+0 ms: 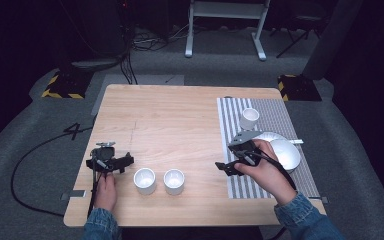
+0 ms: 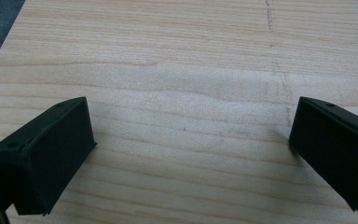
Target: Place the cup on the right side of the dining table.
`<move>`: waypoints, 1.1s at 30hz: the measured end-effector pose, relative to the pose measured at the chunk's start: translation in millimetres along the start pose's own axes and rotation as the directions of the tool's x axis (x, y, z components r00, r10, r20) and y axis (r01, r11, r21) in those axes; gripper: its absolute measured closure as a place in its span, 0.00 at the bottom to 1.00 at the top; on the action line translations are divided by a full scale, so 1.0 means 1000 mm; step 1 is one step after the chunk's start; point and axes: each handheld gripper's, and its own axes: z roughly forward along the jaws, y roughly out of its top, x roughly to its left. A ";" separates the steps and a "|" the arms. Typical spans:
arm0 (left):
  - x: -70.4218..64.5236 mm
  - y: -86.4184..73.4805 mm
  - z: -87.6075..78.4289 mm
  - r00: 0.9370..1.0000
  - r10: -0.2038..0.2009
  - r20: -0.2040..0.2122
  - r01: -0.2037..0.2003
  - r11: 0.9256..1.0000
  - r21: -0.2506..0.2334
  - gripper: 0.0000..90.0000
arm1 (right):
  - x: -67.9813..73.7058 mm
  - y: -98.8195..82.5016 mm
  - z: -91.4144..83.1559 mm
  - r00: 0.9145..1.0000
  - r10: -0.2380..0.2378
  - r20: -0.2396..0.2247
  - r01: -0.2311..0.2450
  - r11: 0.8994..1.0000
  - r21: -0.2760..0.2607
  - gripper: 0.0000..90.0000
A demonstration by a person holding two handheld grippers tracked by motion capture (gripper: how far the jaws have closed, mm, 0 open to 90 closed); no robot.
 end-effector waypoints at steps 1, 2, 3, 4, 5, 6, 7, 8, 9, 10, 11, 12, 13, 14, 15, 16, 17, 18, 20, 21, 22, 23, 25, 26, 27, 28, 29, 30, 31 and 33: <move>0.000 0.000 0.000 1.000 0.000 0.000 0.000 1.000 0.000 0.00 | 0.000 -0.003 0.000 1.000 0.003 -0.001 -0.003 1.000 -0.001 0.23; 0.000 0.000 0.000 1.000 -0.001 0.000 0.001 1.000 0.000 0.00 | 0.000 -0.005 0.000 1.000 0.004 0.000 -0.004 1.000 -0.001 0.23; 0.000 0.000 0.000 1.000 -0.001 0.000 0.001 1.000 0.000 0.00 | 0.000 -0.005 0.000 1.000 0.004 0.000 -0.004 1.000 -0.001 0.23; 0.000 0.000 0.000 1.000 -0.001 0.000 0.001 1.000 0.000 0.00 | 0.000 -0.008 0.001 1.000 0.004 0.001 -0.004 1.000 -0.003 0.23; 0.000 0.000 0.000 1.000 0.000 0.000 0.000 1.000 0.000 0.00 | 0.000 -0.016 0.002 1.000 0.016 0.008 -0.016 1.000 -0.004 0.23; 0.000 0.000 0.000 1.000 0.000 0.000 0.000 1.000 0.000 0.00 | 0.000 -0.019 0.002 1.000 0.023 0.007 -0.023 1.000 -0.007 0.23; 0.000 0.000 0.000 1.000 0.000 0.000 0.000 1.000 0.000 0.00 | 0.000 -0.022 0.003 1.000 0.030 0.005 -0.030 1.000 -0.009 0.23; 0.000 0.000 0.000 1.000 0.000 -0.001 0.000 1.000 0.000 0.00 | -0.001 -0.026 0.003 0.999 0.035 0.003 -0.035 0.999 -0.011 0.23; 0.000 0.000 0.000 1.000 0.000 0.000 0.000 1.000 0.000 0.00 | -0.001 -0.029 0.004 0.999 0.044 0.002 -0.044 0.999 -0.013 0.23; 0.000 0.000 0.000 1.000 0.000 0.000 0.000 1.000 0.000 0.00 | -0.002 -0.032 0.004 0.999 0.049 0.002 -0.049 0.999 -0.015 0.23; 0.000 0.000 0.000 1.000 -0.001 0.000 0.001 1.000 0.000 0.00 | -0.002 -0.036 0.004 0.999 0.054 0.006 -0.054 0.998 -0.016 0.23; 0.000 0.000 0.000 1.000 -0.001 0.000 0.001 1.000 0.000 0.00 | -0.003 -0.038 0.004 0.998 0.057 0.011 -0.057 0.998 -0.019 0.23; 0.000 0.000 0.000 1.000 0.000 0.000 0.000 1.000 0.000 0.00 | -0.003 -0.041 0.004 0.998 0.061 0.016 -0.061 0.998 -0.021 0.23; 0.000 0.000 0.000 1.000 0.000 0.000 0.000 1.000 0.000 0.00 | -0.003 -0.044 0.004 0.998 0.064 0.020 -0.063 0.998 -0.023 0.23; 0.000 0.000 0.000 1.000 0.000 0.000 0.000 1.000 0.000 0.00 | -0.004 -0.047 0.004 0.997 0.070 0.019 -0.069 0.997 -0.026 0.23; 0.000 0.000 0.000 1.000 0.000 0.000 0.000 1.000 0.000 0.00 | -0.004 -0.050 0.004 0.997 0.079 0.014 -0.078 0.996 -0.031 0.23; 0.000 0.000 0.000 1.000 -0.001 -0.001 0.001 1.000 0.000 0.00 | -0.004 -0.053 0.004 0.996 0.087 0.007 -0.087 0.996 -0.036 0.23; 0.000 0.000 0.000 1.000 0.000 0.000 0.000 1.000 0.000 0.00 | -0.005 -0.056 0.004 0.995 0.096 0.004 -0.096 0.995 -0.038 0.22; 0.000 0.000 0.000 1.000 0.000 0.000 0.000 1.000 0.000 0.00 | -0.005 -0.062 0.005 0.995 0.101 -0.004 -0.101 0.994 -0.043 0.21; 0.000 0.000 0.000 1.000 0.000 0.000 0.000 1.000 0.000 0.00 | -0.005 -0.065 0.006 0.994 0.106 -0.004 -0.106 0.993 -0.046 0.21; 0.000 0.000 0.000 1.000 0.000 0.000 0.000 1.000 0.000 0.00 | -0.005 -0.068 0.006 0.994 0.106 -0.003 -0.106 0.993 -0.047 0.21; 0.000 0.000 0.000 1.000 0.000 0.000 0.000 1.000 0.000 0.00 | -0.005 -0.070 0.007 0.994 0.106 0.000 -0.106 0.993 -0.053 0.21; 0.000 0.000 0.000 1.000 -0.001 -0.001 0.001 1.000 0.000 0.00 | -0.005 -0.075 0.008 0.994 0.108 0.001 -0.108 0.992 -0.057 0.21; 0.000 0.000 0.000 1.000 0.000 0.000 0.000 1.000 0.000 0.00 | -0.005 -0.077 0.008 0.994 0.110 0.003 -0.109 0.992 -0.059 0.21; 0.000 0.000 0.000 1.000 0.000 0.000 0.000 1.000 0.000 0.00 | -0.005 -0.080 0.009 0.994 0.110 0.004 -0.109 0.992 -0.058 0.21; 0.000 0.000 0.000 1.000 0.000 0.000 0.000 1.000 0.000 0.00 | -0.004 -0.082 0.010 0.994 0.109 0.008 -0.109 0.992 -0.058 0.21; 0.000 0.000 0.000 1.000 0.000 0.000 0.000 1.000 0.000 0.00 | -0.004 -0.084 0.011 0.994 0.108 0.012 -0.107 0.993 -0.057 0.21; 0.000 0.000 0.000 1.000 -0.001 -0.001 0.001 1.000 0.000 0.00 | -0.004 -0.086 0.012 0.994 0.106 0.017 -0.105 0.993 -0.058 0.21; 0.000 0.000 0.000 1.000 -0.002 -0.001 0.002 1.000 0.000 0.00 | -0.003 -0.088 0.013 0.994 0.104 0.020 -0.103 0.993 -0.058 0.21; 0.000 0.000 0.000 1.000 -0.002 -0.002 0.002 1.000 0.000 0.00 | -0.002 -0.091 0.015 0.994 0.105 0.018 -0.104 0.993 -0.063 0.21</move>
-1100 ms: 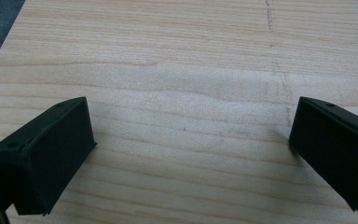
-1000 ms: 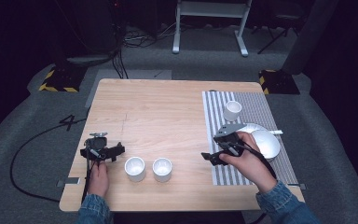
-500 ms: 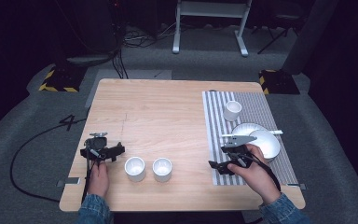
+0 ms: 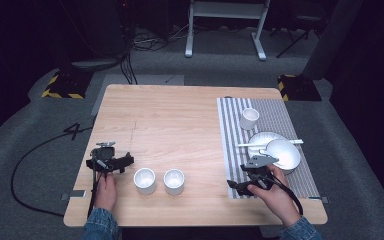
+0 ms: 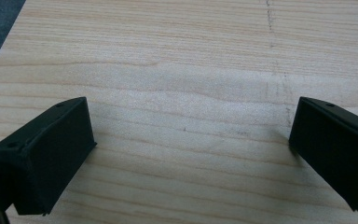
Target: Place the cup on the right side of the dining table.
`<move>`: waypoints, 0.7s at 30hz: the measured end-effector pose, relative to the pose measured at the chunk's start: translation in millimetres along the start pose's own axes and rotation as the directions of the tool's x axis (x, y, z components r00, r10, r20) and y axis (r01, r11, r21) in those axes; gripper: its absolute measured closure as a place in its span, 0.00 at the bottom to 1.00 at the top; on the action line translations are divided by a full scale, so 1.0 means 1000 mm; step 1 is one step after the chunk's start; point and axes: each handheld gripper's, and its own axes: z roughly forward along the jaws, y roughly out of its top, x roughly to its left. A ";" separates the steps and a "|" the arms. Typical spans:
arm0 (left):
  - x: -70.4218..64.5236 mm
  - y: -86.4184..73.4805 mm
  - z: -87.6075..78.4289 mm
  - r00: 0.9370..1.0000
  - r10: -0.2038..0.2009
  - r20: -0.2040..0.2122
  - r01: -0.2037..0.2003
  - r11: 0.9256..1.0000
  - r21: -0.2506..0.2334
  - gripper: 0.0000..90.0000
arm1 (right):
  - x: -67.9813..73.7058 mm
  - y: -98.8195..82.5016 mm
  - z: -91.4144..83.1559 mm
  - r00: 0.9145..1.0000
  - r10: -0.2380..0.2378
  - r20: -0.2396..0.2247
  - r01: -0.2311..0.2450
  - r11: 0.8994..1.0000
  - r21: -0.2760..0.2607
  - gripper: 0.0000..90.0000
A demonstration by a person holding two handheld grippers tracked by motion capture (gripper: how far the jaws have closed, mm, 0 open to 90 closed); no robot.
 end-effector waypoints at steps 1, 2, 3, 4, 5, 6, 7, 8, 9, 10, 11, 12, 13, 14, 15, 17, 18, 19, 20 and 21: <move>0.000 0.000 0.000 1.000 0.000 0.000 0.000 1.000 0.000 0.00 | 0.001 -0.002 0.001 1.000 0.003 -0.002 -0.003 1.000 -0.002 0.21; 0.000 0.000 0.000 1.000 0.000 0.000 0.000 1.000 0.000 0.00 | 0.001 -0.004 0.001 1.000 0.003 -0.003 -0.003 1.000 -0.002 0.21; 0.000 0.000 0.000 1.000 0.000 0.000 0.000 1.000 0.000 0.00 | 0.002 -0.005 0.002 1.000 0.000 -0.003 0.000 1.000 -0.003 0.21; 0.000 0.000 0.000 1.000 0.000 0.000 0.000 1.000 0.000 0.00 | 0.002 -0.007 0.003 1.000 0.000 0.000 0.000 1.000 -0.004 0.21; 0.000 0.000 0.000 1.000 0.000 0.000 0.000 1.000 0.000 0.00 | 0.003 -0.009 0.004 1.000 0.000 0.005 0.000 1.000 -0.003 0.21; 0.000 0.000 0.000 1.000 0.000 0.000 0.000 1.000 0.000 0.00 | 0.003 -0.011 0.005 1.000 -0.002 0.009 0.002 1.000 0.001 0.20; 0.000 0.000 0.000 1.000 0.000 0.000 0.000 1.000 0.000 0.00 | 0.003 -0.013 0.006 1.000 -0.006 0.010 0.006 1.000 0.007 0.20; 0.000 0.000 0.000 1.000 0.000 0.000 0.000 1.000 0.000 0.00 | 0.004 -0.014 0.006 1.000 -0.008 0.014 0.007 1.000 0.010 0.20; 0.000 0.000 0.000 1.000 0.000 0.000 0.000 1.000 0.000 0.00 | 0.005 -0.016 0.007 1.000 -0.011 0.020 0.011 1.000 0.012 0.20; 0.000 0.000 0.000 1.000 0.000 0.000 0.000 1.000 0.000 0.00 | 0.005 -0.017 0.008 0.999 -0.020 0.029 0.019 1.000 0.012 0.20; 0.000 0.000 0.000 1.000 0.000 0.000 0.000 1.000 0.000 0.00 | 0.006 -0.018 0.008 0.999 -0.023 0.034 0.023 1.000 0.014 0.20; 0.000 0.000 0.000 1.000 0.000 0.000 0.000 1.000 0.000 0.00 | 0.006 -0.020 0.009 0.999 -0.030 0.040 0.030 0.999 0.013 0.19; 0.000 0.000 0.000 1.000 0.000 0.000 0.000 1.000 0.000 0.00 | 0.007 -0.021 0.010 0.999 -0.030 0.044 0.029 0.999 0.015 0.19; 0.000 0.000 0.000 1.000 0.000 0.000 0.000 1.000 0.000 0.00 | 0.008 -0.023 0.011 0.999 -0.029 0.045 0.028 0.999 0.018 0.19; 0.000 0.000 0.000 1.000 0.000 0.000 0.000 1.000 0.000 0.00 | 0.008 -0.024 0.012 0.998 -0.031 0.045 0.030 0.999 0.019 0.19; 0.000 0.000 0.000 1.000 0.000 0.000 0.000 1.000 0.000 0.00 | 0.010 -0.028 0.014 0.999 -0.026 0.043 0.025 0.999 0.025 0.18; 0.000 0.000 0.000 1.000 0.000 0.000 0.000 1.000 0.000 0.00 | 0.010 -0.029 0.015 0.998 -0.032 0.045 0.031 0.999 0.019 0.17; 0.000 0.000 0.000 1.000 0.000 0.000 0.000 1.000 0.000 0.00 | 0.010 -0.030 0.015 0.998 -0.025 0.051 0.025 1.000 0.009 0.17; 0.000 0.000 0.000 1.000 0.000 0.000 0.000 1.000 0.000 0.00 | 0.011 -0.031 0.015 0.998 -0.023 0.054 0.023 1.000 0.001 0.17; 0.000 0.000 0.000 1.000 0.000 0.000 0.000 1.000 0.000 0.00 | 0.011 -0.032 0.015 0.998 -0.022 0.055 0.022 1.000 -0.005 0.17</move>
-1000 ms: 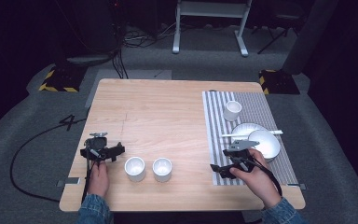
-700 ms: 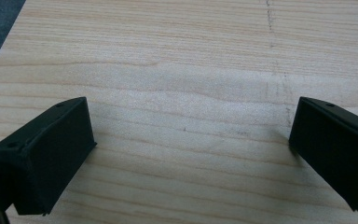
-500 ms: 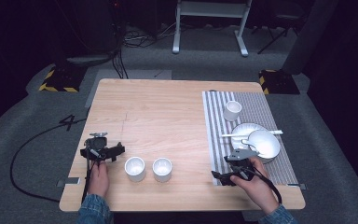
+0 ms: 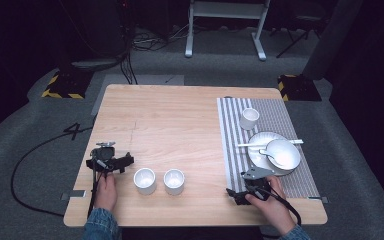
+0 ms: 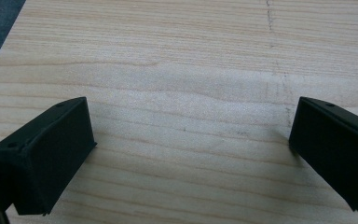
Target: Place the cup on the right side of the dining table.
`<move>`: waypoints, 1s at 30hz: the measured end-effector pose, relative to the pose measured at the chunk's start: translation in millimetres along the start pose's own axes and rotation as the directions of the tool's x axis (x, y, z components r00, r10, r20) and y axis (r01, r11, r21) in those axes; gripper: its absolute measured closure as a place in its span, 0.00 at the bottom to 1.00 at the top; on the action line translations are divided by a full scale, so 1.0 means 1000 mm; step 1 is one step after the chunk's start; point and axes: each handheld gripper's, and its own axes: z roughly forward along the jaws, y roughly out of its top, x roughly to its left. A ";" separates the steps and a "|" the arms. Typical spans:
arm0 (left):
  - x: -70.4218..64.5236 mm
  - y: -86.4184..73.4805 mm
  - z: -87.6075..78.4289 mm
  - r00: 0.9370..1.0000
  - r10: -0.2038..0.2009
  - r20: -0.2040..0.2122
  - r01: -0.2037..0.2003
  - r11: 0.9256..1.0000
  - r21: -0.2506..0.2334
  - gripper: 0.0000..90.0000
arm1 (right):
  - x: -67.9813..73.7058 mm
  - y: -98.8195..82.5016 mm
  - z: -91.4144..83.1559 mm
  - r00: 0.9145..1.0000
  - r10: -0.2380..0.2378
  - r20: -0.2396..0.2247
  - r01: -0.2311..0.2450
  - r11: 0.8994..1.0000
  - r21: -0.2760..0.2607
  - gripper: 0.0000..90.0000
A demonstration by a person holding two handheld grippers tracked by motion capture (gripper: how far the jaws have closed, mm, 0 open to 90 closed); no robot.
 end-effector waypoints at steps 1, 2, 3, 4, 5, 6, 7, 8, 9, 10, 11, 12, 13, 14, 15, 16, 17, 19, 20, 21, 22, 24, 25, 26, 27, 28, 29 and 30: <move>0.000 0.000 0.000 1.000 0.000 0.000 0.000 1.000 0.000 0.00 | 0.000 -0.001 0.000 1.000 0.002 0.004 -0.002 1.000 -0.004 0.17; 0.000 0.000 0.000 1.000 0.000 0.000 0.000 1.000 0.000 0.00 | 0.001 -0.001 0.000 1.000 0.002 0.006 -0.002 1.000 -0.009 0.16; 0.000 0.000 0.000 1.000 0.000 0.000 0.000 1.000 0.000 0.00 | 0.001 -0.001 0.000 1.000 0.002 0.006 -0.002 1.000 -0.009 0.16; 0.000 0.000 0.000 1.000 0.000 0.000 0.000 1.000 0.000 0.00 | 0.001 -0.002 0.001 1.000 0.005 0.010 -0.004 1.000 -0.019 0.15; 0.000 0.000 0.000 1.000 0.000 0.000 0.000 1.000 0.000 0.00 | 0.002 -0.004 0.001 1.000 0.008 0.014 -0.007 1.000 -0.029 0.14; 0.000 0.000 0.000 1.000 0.000 0.000 0.000 1.000 0.000 0.00 | 0.002 -0.004 0.001 1.000 0.008 0.014 -0.007 1.000 -0.030 0.14; 0.000 0.000 0.000 1.000 0.000 0.000 0.000 1.000 0.000 0.00 | 0.002 -0.004 0.001 1.000 0.007 0.014 -0.007 1.000 -0.030 0.14; 0.000 0.000 0.000 1.000 0.000 0.000 0.000 1.000 0.000 0.00 | 0.002 -0.004 0.001 1.000 0.006 0.014 -0.006 1.000 -0.030 0.14; 0.000 0.000 0.000 1.000 0.000 0.000 0.000 1.000 0.000 0.00 | 0.002 -0.004 0.001 1.000 0.007 0.014 -0.006 1.000 -0.030 0.14; 0.000 0.000 0.000 1.000 0.000 0.000 0.000 1.000 0.000 0.00 | 0.002 -0.004 0.001 1.000 0.006 0.015 -0.005 1.000 -0.031 0.14; 0.000 0.000 0.000 1.000 0.000 0.000 0.000 1.000 0.000 0.00 | 0.002 -0.004 0.001 1.000 0.006 0.015 -0.006 1.000 -0.031 0.14; 0.000 0.000 0.000 1.000 0.000 0.000 0.000 1.000 0.000 0.00 | 0.002 -0.004 0.001 1.000 0.009 0.015 -0.008 1.000 -0.030 0.14; 0.000 0.000 0.000 1.000 0.000 0.000 0.000 1.000 0.000 0.00 | 0.002 -0.004 0.001 1.000 0.009 0.015 -0.008 1.000 -0.030 0.14; 0.000 0.000 0.000 1.000 0.000 0.000 0.000 1.000 0.000 0.00 | 0.002 -0.004 0.001 1.000 0.009 0.015 -0.008 1.000 -0.030 0.14; 0.000 0.000 0.000 1.000 0.000 0.000 0.000 1.000 0.000 0.00 | 0.002 -0.004 0.001 1.000 0.009 0.015 -0.008 1.000 -0.030 0.14; 0.000 0.000 0.000 1.000 -0.003 -0.001 0.003 1.000 -0.001 0.00 | 0.002 -0.004 0.001 1.000 0.009 0.015 -0.009 1.000 -0.030 0.14; 0.000 0.000 0.000 1.000 -0.003 -0.001 0.003 1.000 -0.001 0.00 | 0.002 -0.004 0.001 1.000 0.009 0.015 -0.009 1.000 -0.030 0.14; 0.000 0.000 0.000 1.000 -0.003 -0.002 0.003 1.000 -0.001 0.00 | 0.002 -0.003 0.002 1.000 0.010 0.015 -0.010 0.999 -0.031 0.14; 0.000 0.000 0.000 1.000 -0.004 -0.002 0.004 1.000 0.000 0.00 | 0.002 -0.003 0.002 1.000 0.009 0.015 -0.008 1.000 -0.030 0.13; 0.000 0.000 0.000 1.000 -0.004 -0.002 0.004 1.000 0.000 0.00 | 0.003 -0.003 0.002 1.000 0.008 0.018 -0.007 1.000 -0.028 0.13; -0.001 0.000 0.000 1.000 -0.005 -0.002 0.005 1.000 -0.001 0.00 | 0.004 -0.002 0.003 1.000 0.001 0.021 -0.001 1.000 -0.023 0.11; -0.001 0.000 0.000 1.000 -0.006 -0.002 0.006 1.000 0.000 0.00 | 0.004 -0.001 0.005 1.000 0.001 0.020 -0.001 1.000 -0.020 0.10; -0.001 0.000 0.000 1.000 -0.006 -0.002 0.006 1.000 0.000 0.00 | 0.004 0.000 0.005 1.000 0.005 0.020 -0.004 1.000 -0.017 0.09; -0.001 0.000 0.000 1.000 -0.006 -0.002 0.006 1.000 0.000 0.00 | 0.004 0.000 0.005 1.000 0.005 0.019 -0.004 1.000 -0.017 0.09; -0.001 0.000 0.000 1.000 -0.006 -0.002 0.006 1.000 0.000 0.00 | 0.004 0.000 0.005 1.000 0.005 0.019 -0.005 1.000 -0.017 0.09; 0.000 0.000 0.000 1.000 -0.005 -0.002 0.005 1.000 0.000 0.00 | 0.004 0.000 0.005 1.000 0.005 0.019 -0.005 1.000 -0.017 0.09; -0.001 0.000 0.000 1.000 -0.005 -0.002 0.005 1.000 0.000 0.00 | 0.004 0.000 0.005 1.000 0.005 0.019 -0.005 1.000 -0.017 0.09; -0.001 0.000 0.000 1.000 -0.006 -0.002 0.006 1.000 -0.001 0.00 | 0.004 0.000 0.005 1.000 0.005 0.019 -0.005 1.000 -0.017 0.09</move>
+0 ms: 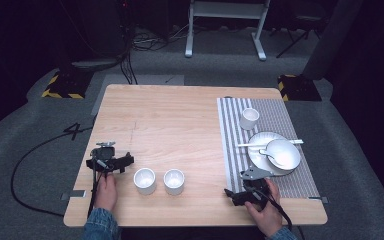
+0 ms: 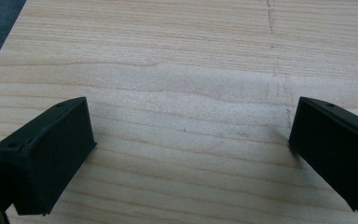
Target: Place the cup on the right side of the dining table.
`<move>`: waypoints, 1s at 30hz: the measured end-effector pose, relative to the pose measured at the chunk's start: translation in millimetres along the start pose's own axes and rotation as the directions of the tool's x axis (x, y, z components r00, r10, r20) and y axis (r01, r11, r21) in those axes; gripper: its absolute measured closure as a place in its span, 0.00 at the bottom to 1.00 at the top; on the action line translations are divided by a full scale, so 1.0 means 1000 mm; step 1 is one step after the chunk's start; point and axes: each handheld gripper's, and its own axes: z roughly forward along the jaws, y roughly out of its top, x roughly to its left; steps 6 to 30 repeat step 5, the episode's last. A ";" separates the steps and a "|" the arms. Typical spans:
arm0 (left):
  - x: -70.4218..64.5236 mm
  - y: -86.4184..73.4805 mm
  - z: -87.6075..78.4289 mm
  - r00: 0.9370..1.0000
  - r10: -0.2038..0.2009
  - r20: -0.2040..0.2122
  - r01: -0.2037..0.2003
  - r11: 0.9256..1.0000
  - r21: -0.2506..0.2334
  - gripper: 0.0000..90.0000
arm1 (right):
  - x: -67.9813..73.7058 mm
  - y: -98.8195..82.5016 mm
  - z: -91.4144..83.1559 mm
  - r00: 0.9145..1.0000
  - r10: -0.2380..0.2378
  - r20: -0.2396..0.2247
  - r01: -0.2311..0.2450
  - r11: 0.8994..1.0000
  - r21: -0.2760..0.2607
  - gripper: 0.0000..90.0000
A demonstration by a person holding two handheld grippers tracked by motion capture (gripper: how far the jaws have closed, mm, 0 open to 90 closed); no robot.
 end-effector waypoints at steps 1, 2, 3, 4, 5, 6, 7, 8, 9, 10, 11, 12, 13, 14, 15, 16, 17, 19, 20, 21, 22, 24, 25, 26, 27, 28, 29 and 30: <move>0.000 0.000 0.000 1.000 0.000 0.000 0.000 1.000 0.000 0.00 | 0.000 0.000 0.000 1.000 0.000 0.000 0.000 1.000 0.000 0.09; 0.000 0.000 0.000 1.000 0.000 0.000 0.000 1.000 0.000 0.00 | 0.000 0.000 0.000 1.000 0.000 0.000 0.000 1.000 0.000 0.09; 0.000 0.000 0.000 1.000 0.001 0.000 -0.001 1.000 0.000 0.00 | 0.000 0.000 0.000 1.000 0.000 0.000 0.000 1.000 0.000 0.09; 0.000 0.000 0.000 1.000 0.000 0.000 0.000 1.000 0.000 0.00 | 0.000 0.000 0.000 1.000 0.000 0.000 0.000 1.000 0.000 0.09; 0.000 0.000 0.000 1.000 0.000 0.000 0.000 1.000 0.000 0.00 | 0.000 0.000 0.000 1.000 0.001 0.000 -0.001 1.000 0.000 0.09; 0.000 0.000 0.000 1.000 0.000 0.000 0.000 1.000 0.000 0.00 | 0.000 0.000 0.000 1.000 0.001 0.000 -0.001 1.000 0.000 0.09; 0.000 0.000 0.000 1.000 0.000 0.000 0.000 1.000 0.000 0.00 | 0.000 0.000 0.000 1.000 0.001 0.000 -0.001 1.000 0.000 0.09; 0.000 0.000 0.000 1.000 0.000 0.000 0.000 1.000 0.000 0.00 | 0.000 0.000 0.000 1.000 0.001 0.000 -0.001 1.000 0.000 0.09; 0.000 0.000 0.000 1.000 0.000 0.000 0.000 1.000 0.000 0.00 | 0.000 0.000 0.000 1.000 0.001 0.000 -0.001 1.000 0.000 0.09; 0.000 0.000 0.000 1.000 0.000 0.000 0.000 1.000 0.000 0.00 | 0.000 0.000 0.000 1.000 0.001 0.000 -0.001 1.000 0.000 0.09; 0.000 0.000 0.000 1.000 0.000 0.000 0.000 1.000 0.000 0.00 | 0.000 0.000 0.000 1.000 0.001 0.000 -0.001 1.000 0.000 0.09; 0.000 0.000 0.000 1.000 0.000 0.000 0.000 1.000 0.000 0.00 | 0.000 0.000 0.000 1.000 0.001 0.000 -0.001 1.000 0.000 0.09; 0.000 0.000 0.000 1.000 0.000 0.000 0.000 1.000 0.000 0.00 | 0.000 0.000 0.000 1.000 0.001 0.000 -0.001 1.000 0.000 0.09; 0.000 0.000 0.000 1.000 0.000 0.000 0.000 1.000 0.000 0.00 | 0.000 0.000 0.000 1.000 0.001 0.000 -0.001 1.000 0.000 0.09; 0.000 0.000 0.000 1.000 0.000 0.000 0.000 1.000 0.000 0.00 | 0.000 0.000 0.000 1.000 0.001 0.000 -0.001 1.000 0.000 0.09; 0.000 0.000 0.000 1.000 0.000 0.000 0.000 1.000 0.000 0.00 | 0.000 0.000 0.000 1.000 0.001 0.000 -0.001 1.000 0.000 0.09; 0.000 0.000 0.000 1.000 0.000 0.000 0.000 1.000 0.000 0.00 | 0.000 0.000 0.000 1.000 0.001 0.000 -0.001 1.000 0.000 0.09; 0.000 0.000 0.000 1.000 0.000 0.000 0.000 1.000 0.000 0.00 | 0.000 0.000 0.000 1.000 0.001 0.000 -0.001 1.000 0.000 0.09; 0.000 0.000 0.000 1.000 0.000 0.000 0.000 1.000 0.000 0.00 | 0.000 0.000 0.000 1.000 0.001 0.000 -0.001 1.000 0.000 0.09; 0.000 0.000 0.000 1.000 0.000 0.000 0.000 1.000 0.000 0.00 | 0.000 0.000 0.000 1.000 0.001 0.000 -0.001 1.000 0.000 0.09; 0.000 0.000 0.000 1.000 0.000 0.000 0.000 1.000 0.000 0.00 | 0.000 0.000 0.000 1.000 0.001 0.000 -0.001 1.000 0.000 0.09; 0.000 0.000 0.000 1.000 0.000 0.000 0.000 1.000 0.000 0.00 | 0.000 0.000 0.000 1.000 0.001 0.000 -0.001 1.000 0.000 0.09; 0.000 0.000 0.000 1.000 0.000 0.000 0.000 1.000 0.000 0.00 | 0.000 0.000 0.000 1.000 0.001 0.000 -0.001 1.000 0.000 0.09; 0.000 0.000 0.000 1.000 0.000 0.000 0.000 1.000 0.000 0.00 | 0.000 0.000 0.000 1.000 0.001 0.000 -0.001 1.000 0.000 0.09; 0.000 0.000 0.000 1.000 0.000 0.000 0.000 1.000 0.000 0.00 | 0.000 0.000 0.000 1.000 0.001 0.000 -0.001 1.000 0.000 0.09; 0.000 0.000 0.000 1.000 0.000 0.000 0.000 1.000 0.000 0.00 | 0.000 0.000 0.000 1.000 0.001 0.000 -0.001 1.000 0.000 0.09; 0.000 0.000 0.000 1.000 0.000 0.000 0.000 1.000 0.000 0.00 | 0.000 0.000 0.000 1.000 0.001 0.000 -0.001 1.000 0.000 0.09; 0.000 0.000 0.000 1.000 0.000 0.000 0.000 1.000 0.000 0.00 | 0.000 0.000 0.000 1.000 0.001 0.000 -0.001 1.000 0.000 0.09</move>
